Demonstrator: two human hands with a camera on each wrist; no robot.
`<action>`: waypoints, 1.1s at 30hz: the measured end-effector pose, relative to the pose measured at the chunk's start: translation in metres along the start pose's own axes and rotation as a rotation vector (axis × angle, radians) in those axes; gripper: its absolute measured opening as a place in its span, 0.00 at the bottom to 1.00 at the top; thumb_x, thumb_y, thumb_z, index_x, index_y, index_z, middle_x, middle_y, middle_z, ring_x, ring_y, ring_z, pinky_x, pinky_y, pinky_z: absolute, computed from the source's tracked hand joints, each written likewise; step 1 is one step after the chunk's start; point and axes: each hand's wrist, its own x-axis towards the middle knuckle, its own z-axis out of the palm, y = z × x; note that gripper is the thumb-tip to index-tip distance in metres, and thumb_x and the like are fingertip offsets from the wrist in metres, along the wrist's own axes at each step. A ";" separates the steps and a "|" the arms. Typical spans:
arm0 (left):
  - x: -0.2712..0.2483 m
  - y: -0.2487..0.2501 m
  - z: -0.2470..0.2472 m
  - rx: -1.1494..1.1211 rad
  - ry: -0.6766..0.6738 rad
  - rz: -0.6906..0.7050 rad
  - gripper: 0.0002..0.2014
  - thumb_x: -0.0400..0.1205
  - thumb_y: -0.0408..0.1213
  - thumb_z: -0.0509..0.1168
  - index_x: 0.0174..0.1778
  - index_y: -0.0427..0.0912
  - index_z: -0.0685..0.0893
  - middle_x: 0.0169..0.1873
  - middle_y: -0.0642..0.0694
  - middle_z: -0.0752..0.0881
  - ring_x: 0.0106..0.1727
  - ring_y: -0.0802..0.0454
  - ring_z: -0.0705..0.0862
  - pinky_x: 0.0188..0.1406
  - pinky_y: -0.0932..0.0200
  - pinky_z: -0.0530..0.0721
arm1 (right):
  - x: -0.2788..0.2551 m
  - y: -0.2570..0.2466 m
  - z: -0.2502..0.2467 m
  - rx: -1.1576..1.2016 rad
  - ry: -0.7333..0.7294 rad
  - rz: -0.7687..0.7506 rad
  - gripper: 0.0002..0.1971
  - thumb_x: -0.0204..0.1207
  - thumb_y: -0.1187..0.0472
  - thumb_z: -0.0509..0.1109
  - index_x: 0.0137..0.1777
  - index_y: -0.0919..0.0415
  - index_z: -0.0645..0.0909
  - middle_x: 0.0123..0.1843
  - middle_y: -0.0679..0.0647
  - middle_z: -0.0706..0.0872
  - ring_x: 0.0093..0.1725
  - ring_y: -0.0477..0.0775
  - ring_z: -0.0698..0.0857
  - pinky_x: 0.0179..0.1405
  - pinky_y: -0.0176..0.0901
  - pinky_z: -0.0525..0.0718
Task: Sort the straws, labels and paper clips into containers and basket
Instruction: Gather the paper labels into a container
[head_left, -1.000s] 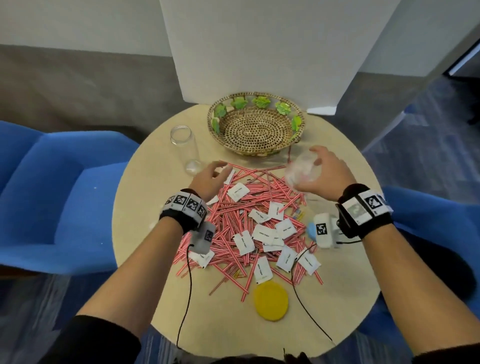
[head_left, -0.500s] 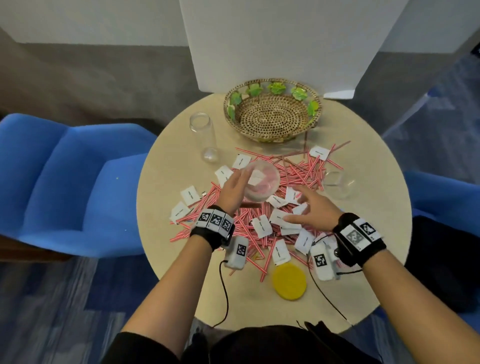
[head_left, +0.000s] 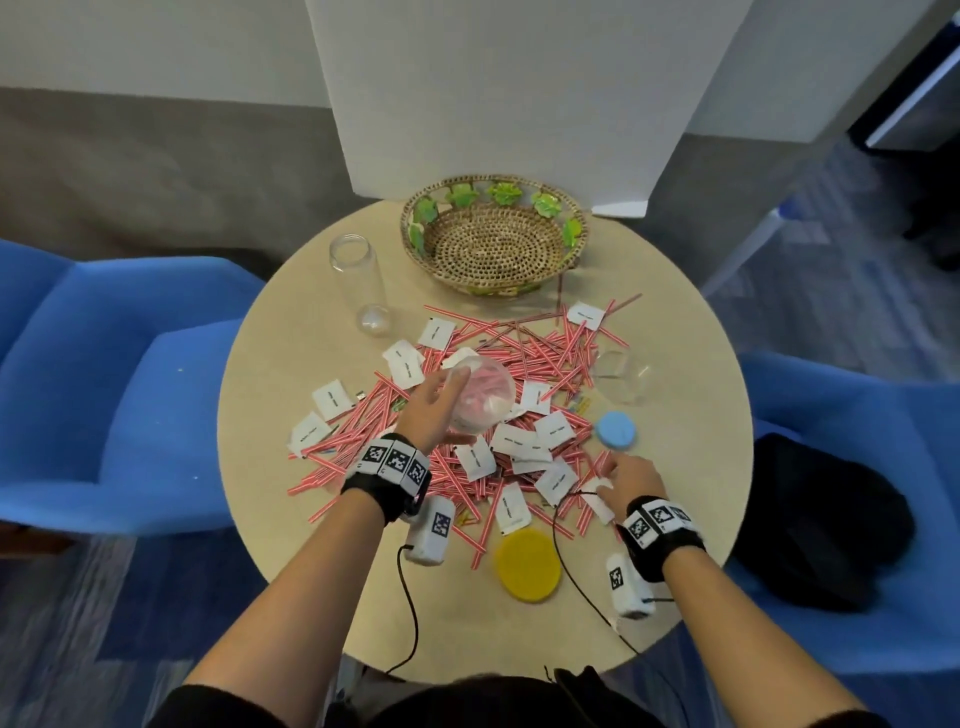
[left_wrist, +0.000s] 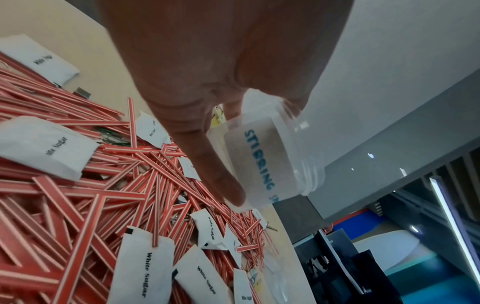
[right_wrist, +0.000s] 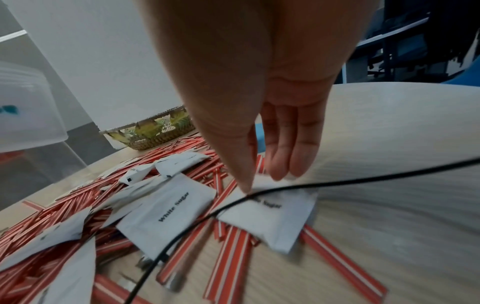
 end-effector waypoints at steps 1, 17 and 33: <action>-0.001 0.000 -0.001 -0.003 -0.003 0.001 0.31 0.80 0.64 0.65 0.74 0.49 0.77 0.71 0.38 0.79 0.60 0.36 0.86 0.39 0.39 0.92 | 0.000 0.000 -0.002 0.004 -0.010 0.000 0.11 0.74 0.57 0.77 0.54 0.58 0.84 0.56 0.56 0.89 0.56 0.58 0.86 0.56 0.44 0.82; -0.006 -0.006 -0.010 0.022 0.012 0.014 0.31 0.80 0.64 0.65 0.75 0.49 0.77 0.71 0.38 0.79 0.59 0.37 0.87 0.39 0.41 0.92 | -0.027 0.002 0.000 -0.054 -0.012 -0.135 0.10 0.81 0.55 0.68 0.43 0.51 0.68 0.39 0.51 0.83 0.40 0.59 0.82 0.38 0.44 0.75; -0.010 -0.003 -0.010 0.032 0.015 0.026 0.32 0.80 0.66 0.65 0.74 0.49 0.77 0.69 0.39 0.80 0.56 0.39 0.88 0.42 0.37 0.92 | -0.035 0.017 -0.023 0.157 -0.435 -0.098 0.18 0.70 0.42 0.79 0.35 0.58 0.87 0.31 0.47 0.85 0.30 0.46 0.81 0.30 0.38 0.82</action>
